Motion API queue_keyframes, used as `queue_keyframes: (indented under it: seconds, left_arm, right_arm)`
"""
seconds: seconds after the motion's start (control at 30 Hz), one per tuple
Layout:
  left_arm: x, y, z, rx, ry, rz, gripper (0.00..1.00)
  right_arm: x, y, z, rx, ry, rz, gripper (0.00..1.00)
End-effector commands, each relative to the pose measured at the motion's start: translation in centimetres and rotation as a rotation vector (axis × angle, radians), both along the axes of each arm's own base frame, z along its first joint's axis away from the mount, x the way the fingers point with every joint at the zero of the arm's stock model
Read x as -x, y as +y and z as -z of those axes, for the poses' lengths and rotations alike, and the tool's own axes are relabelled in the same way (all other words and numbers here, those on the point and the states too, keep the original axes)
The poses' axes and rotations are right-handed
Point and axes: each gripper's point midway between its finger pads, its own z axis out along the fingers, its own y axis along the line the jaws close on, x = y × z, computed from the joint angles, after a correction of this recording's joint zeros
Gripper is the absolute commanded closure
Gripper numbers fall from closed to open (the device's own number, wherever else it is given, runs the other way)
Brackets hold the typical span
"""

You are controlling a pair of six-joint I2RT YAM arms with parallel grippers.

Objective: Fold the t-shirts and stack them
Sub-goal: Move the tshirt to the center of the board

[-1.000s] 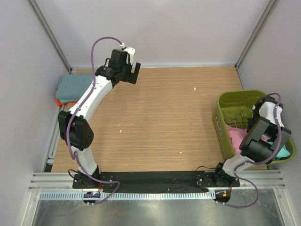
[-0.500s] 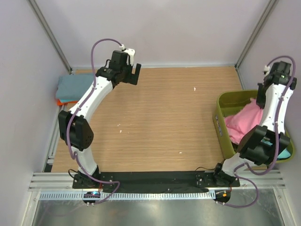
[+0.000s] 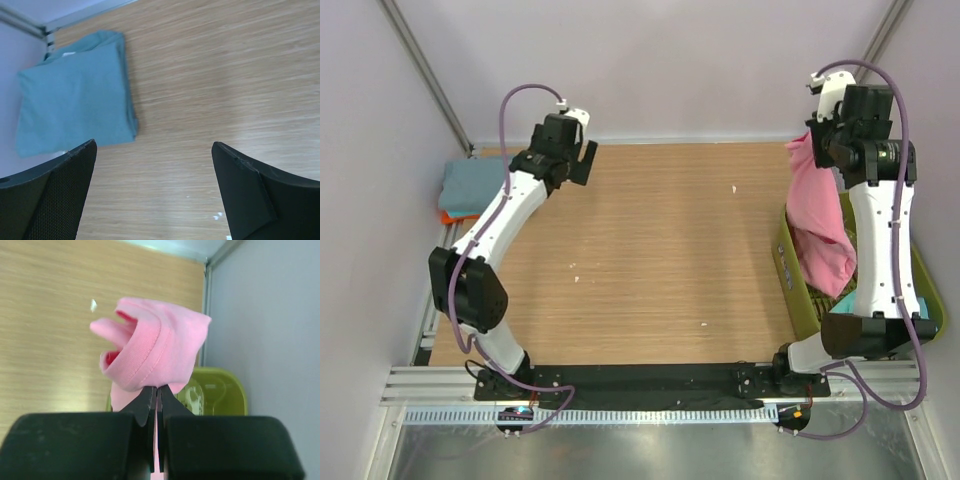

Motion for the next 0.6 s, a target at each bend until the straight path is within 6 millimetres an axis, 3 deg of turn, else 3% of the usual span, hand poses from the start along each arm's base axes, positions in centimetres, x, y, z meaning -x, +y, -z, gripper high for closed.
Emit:
queue_keyframes:
  seconds: [0.0, 0.07, 0.1, 0.23, 0.57]
  left_arm:
    - [0.6, 5.0, -1.2, -0.067, -0.015, -0.099, 0.03]
    - [0.9, 7.0, -0.5, -0.055, 0.008, -0.160, 0.03]
    - [1.4, 8.0, 0.3, -0.036, 0.038, -0.196, 0.03]
    - [2.4, 9.4, 1.3, 0.037, 0.082, -0.257, 0.02]
    - [3.3, 9.6, 1.6, 0.072, 0.073, -0.277, 0.02]
  right_arm:
    - [-1.4, 3.2, -9.0, 0.002, -0.315, -0.130, 0.99]
    - [-1.6, 5.4, -11.2, -0.011, -0.394, -0.188, 0.98]
    - [-1.5, 7.3, -13.0, -0.038, -0.455, -0.249, 0.99]
    - [-1.0, 10.9, -17.0, -0.081, -0.581, -0.374, 0.99]
    - [1.3, 17.7, -27.5, -0.211, -0.906, -0.592, 0.99]
